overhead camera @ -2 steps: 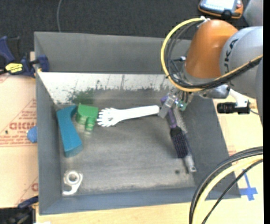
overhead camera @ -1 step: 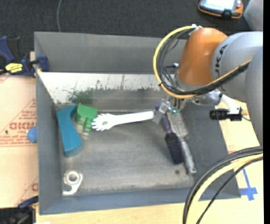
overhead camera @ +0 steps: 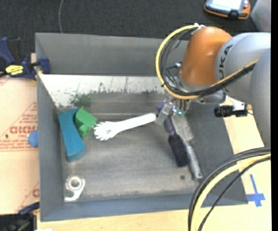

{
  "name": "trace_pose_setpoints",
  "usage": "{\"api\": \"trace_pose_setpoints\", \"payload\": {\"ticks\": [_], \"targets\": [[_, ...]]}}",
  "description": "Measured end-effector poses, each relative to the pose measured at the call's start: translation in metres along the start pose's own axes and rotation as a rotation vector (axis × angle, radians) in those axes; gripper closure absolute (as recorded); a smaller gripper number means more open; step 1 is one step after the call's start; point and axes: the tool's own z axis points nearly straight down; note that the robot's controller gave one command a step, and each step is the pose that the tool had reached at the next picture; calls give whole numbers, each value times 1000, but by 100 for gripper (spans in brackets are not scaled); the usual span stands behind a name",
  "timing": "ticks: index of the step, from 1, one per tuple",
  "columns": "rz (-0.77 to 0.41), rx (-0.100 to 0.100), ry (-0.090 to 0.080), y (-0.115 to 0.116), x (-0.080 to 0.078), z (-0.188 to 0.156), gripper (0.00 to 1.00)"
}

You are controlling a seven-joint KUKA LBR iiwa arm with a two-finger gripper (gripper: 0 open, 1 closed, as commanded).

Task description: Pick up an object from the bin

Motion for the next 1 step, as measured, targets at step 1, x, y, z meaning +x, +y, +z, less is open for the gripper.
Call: {"api": "trace_pose_setpoints", "payload": {"ticks": [1], "targets": [[30,5,2,10,16,-4,100]]}}
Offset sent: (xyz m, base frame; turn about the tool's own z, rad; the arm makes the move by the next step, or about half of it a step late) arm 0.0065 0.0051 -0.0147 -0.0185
